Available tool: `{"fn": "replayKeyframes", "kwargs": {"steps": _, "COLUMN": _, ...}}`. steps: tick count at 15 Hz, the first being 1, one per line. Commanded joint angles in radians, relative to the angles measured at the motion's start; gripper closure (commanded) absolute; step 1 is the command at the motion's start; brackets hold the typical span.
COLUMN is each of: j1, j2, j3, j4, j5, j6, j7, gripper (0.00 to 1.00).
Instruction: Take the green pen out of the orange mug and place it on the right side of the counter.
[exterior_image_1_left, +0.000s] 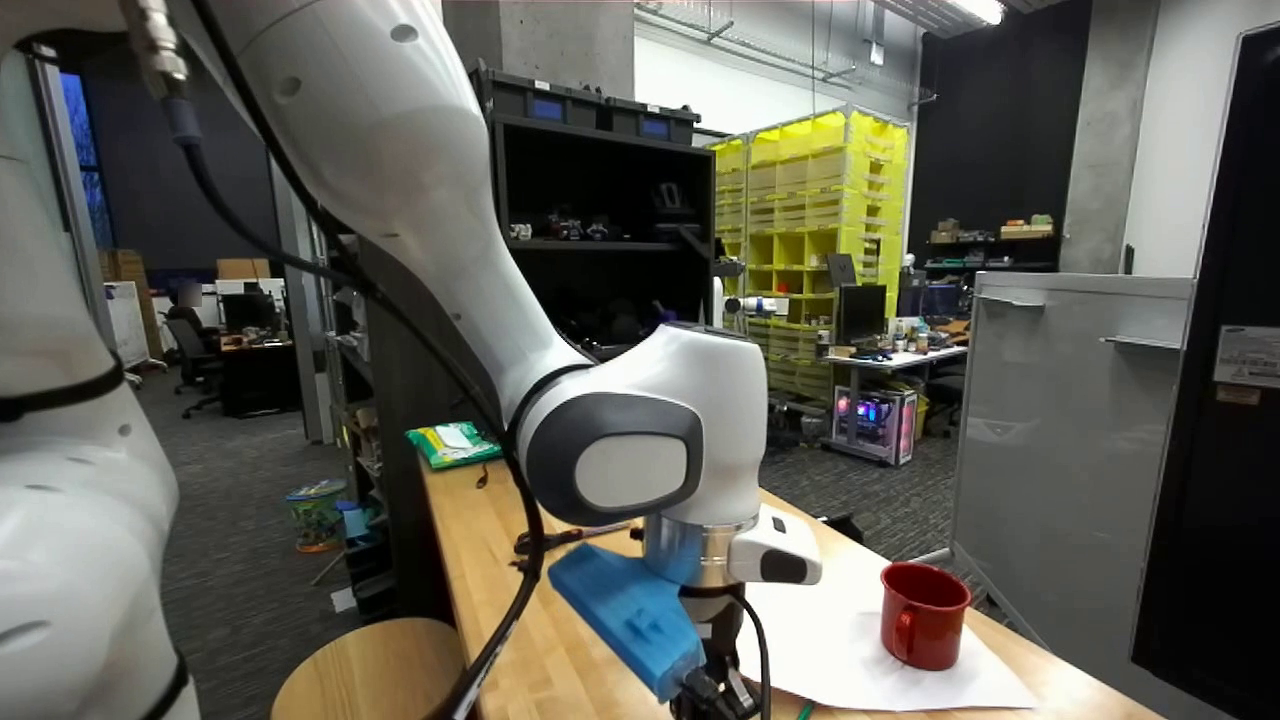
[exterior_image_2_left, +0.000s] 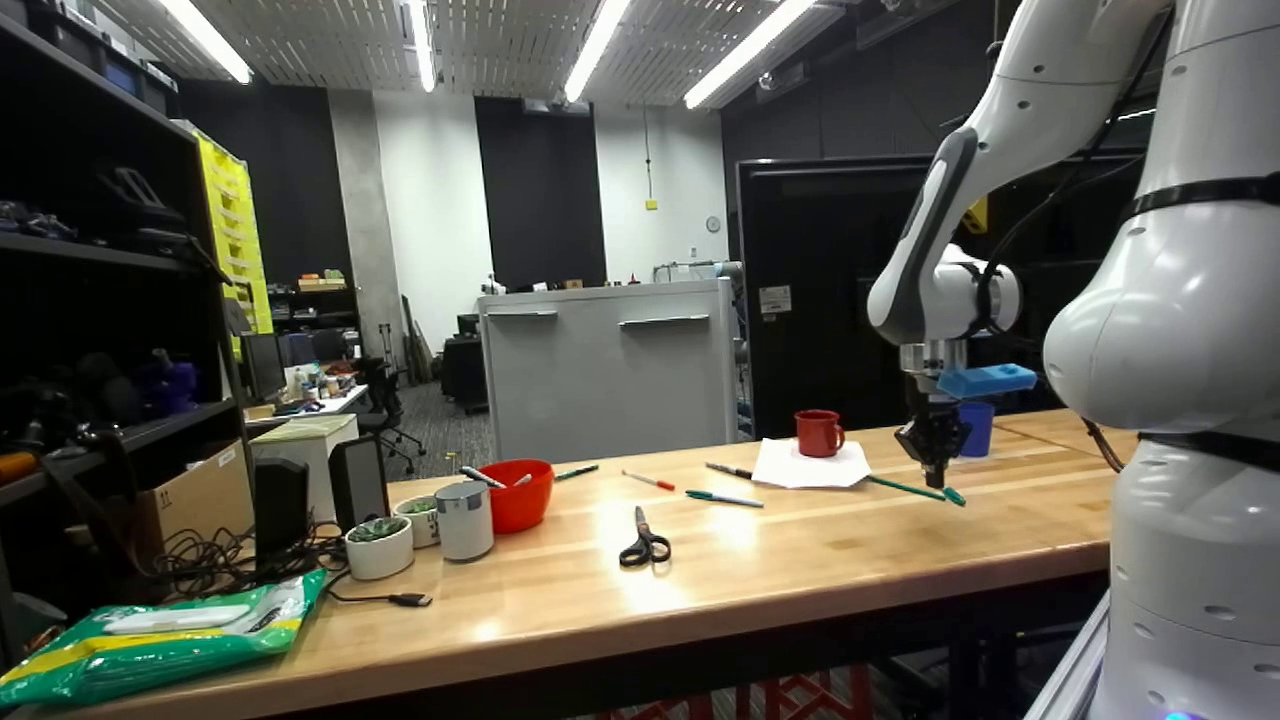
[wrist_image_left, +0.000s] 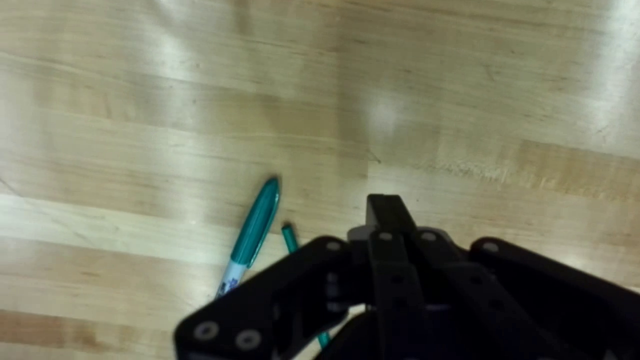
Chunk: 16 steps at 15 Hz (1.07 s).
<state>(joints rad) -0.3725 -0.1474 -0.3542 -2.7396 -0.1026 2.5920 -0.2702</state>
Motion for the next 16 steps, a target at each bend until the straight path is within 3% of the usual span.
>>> {"fn": "replayKeyframes", "kwargs": {"steps": 1, "j1": -0.021, "j2": -0.067, "j3": 0.006, "j4": -0.008, "j5": -0.076, "j6": -0.009, "j7": 0.064, "gripper": 1.0}}
{"fn": "replayKeyframes", "kwargs": {"steps": 11, "j1": -0.044, "j2": -0.105, "j3": 0.027, "j4": 0.041, "j5": -0.211, "j6": -0.008, "j7": 0.162, "gripper": 1.0}}
{"fn": "replayKeyframes", "kwargs": {"steps": 12, "j1": -0.05, "j2": -0.121, "j3": 0.038, "j4": 0.044, "j5": -0.25, "j6": -0.018, "j7": 0.187, "gripper": 0.74}}
{"fn": "replayKeyframes", "kwargs": {"steps": 14, "j1": -0.063, "j2": -0.158, "j3": 0.062, "j4": 0.041, "j5": -0.326, "j6": -0.031, "j7": 0.238, "gripper": 0.69}}
{"fn": "replayKeyframes", "kwargs": {"steps": 16, "j1": -0.068, "j2": -0.213, "j3": 0.097, "j4": 0.027, "j5": -0.384, "j6": -0.058, "j7": 0.289, "gripper": 0.56}}
